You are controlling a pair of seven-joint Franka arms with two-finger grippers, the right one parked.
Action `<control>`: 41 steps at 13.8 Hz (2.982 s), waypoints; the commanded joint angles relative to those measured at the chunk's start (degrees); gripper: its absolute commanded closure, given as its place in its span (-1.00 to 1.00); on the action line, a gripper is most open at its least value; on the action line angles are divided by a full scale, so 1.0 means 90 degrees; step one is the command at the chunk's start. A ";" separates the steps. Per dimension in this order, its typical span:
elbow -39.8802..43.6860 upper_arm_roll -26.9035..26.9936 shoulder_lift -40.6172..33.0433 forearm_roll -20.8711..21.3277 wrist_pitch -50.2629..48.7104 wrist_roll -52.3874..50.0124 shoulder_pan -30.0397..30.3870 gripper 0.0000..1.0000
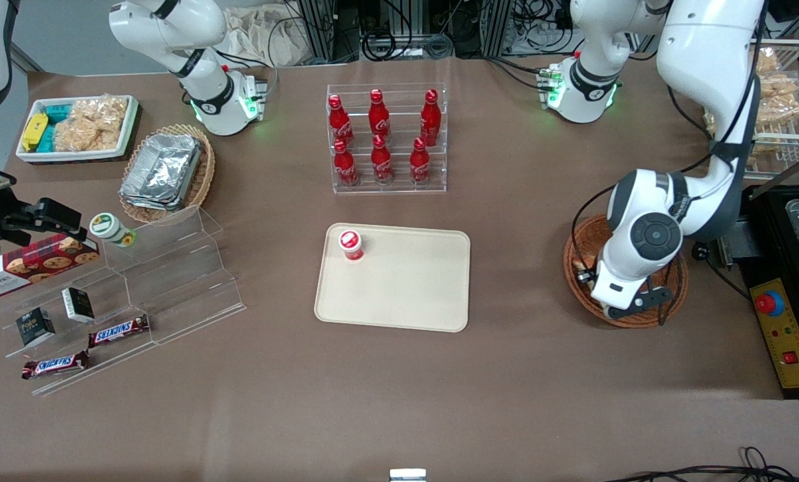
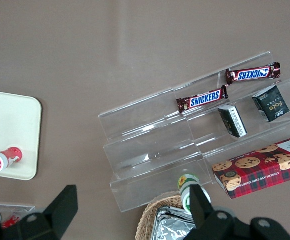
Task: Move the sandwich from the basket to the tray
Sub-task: 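Close the left gripper on the wrapped sandwich, then lift the sandwich up out of the basket with the left gripper, then carry the sandwich over the white tray and lower it, then open the left gripper to release the sandwich onto the tray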
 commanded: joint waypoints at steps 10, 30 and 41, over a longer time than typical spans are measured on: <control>0.3136 -0.1095 -0.1297 0.0012 -0.4267 -0.0140 -0.0079 0.51; 0.3716 -0.3168 0.2070 -0.0048 -0.1343 -0.2533 -0.0509 0.55; 0.3716 -0.3138 0.3254 0.0998 -0.0472 -0.3207 -0.0724 -0.70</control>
